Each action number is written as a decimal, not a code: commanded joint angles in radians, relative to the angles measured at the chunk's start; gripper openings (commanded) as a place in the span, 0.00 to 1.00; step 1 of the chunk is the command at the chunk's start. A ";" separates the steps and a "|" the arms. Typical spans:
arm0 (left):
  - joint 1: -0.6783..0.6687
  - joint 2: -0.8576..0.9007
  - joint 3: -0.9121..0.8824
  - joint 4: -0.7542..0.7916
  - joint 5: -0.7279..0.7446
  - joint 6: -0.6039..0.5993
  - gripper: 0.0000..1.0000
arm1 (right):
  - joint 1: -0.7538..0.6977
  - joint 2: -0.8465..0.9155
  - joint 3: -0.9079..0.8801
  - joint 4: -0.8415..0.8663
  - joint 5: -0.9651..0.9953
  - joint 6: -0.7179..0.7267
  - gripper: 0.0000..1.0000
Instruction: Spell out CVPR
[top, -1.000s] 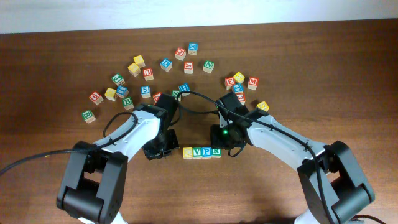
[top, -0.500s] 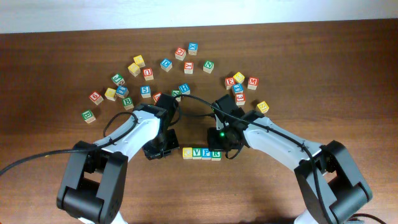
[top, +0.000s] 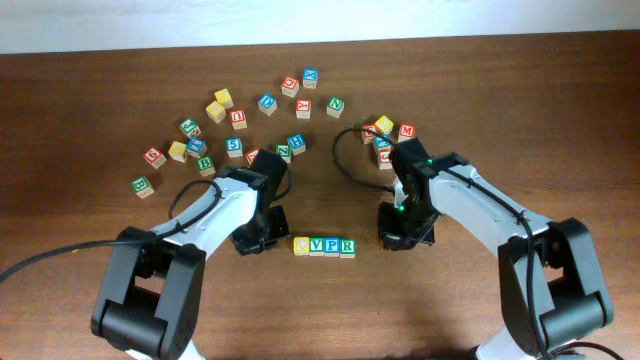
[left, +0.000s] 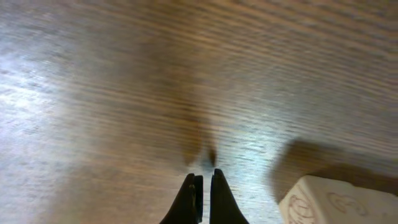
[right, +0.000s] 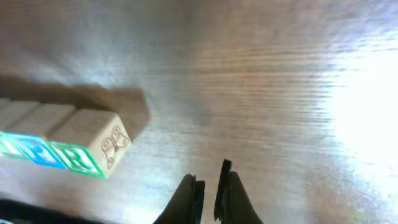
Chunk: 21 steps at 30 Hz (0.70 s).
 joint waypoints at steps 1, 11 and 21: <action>0.002 -0.020 -0.003 0.018 0.038 0.022 0.00 | 0.060 0.007 -0.064 0.074 -0.007 0.022 0.04; -0.094 -0.020 -0.003 0.035 0.064 0.028 0.00 | 0.148 0.007 -0.084 0.275 -0.071 0.136 0.05; -0.105 -0.020 -0.003 0.039 0.091 0.029 0.00 | 0.150 0.007 -0.084 0.305 -0.081 0.145 0.05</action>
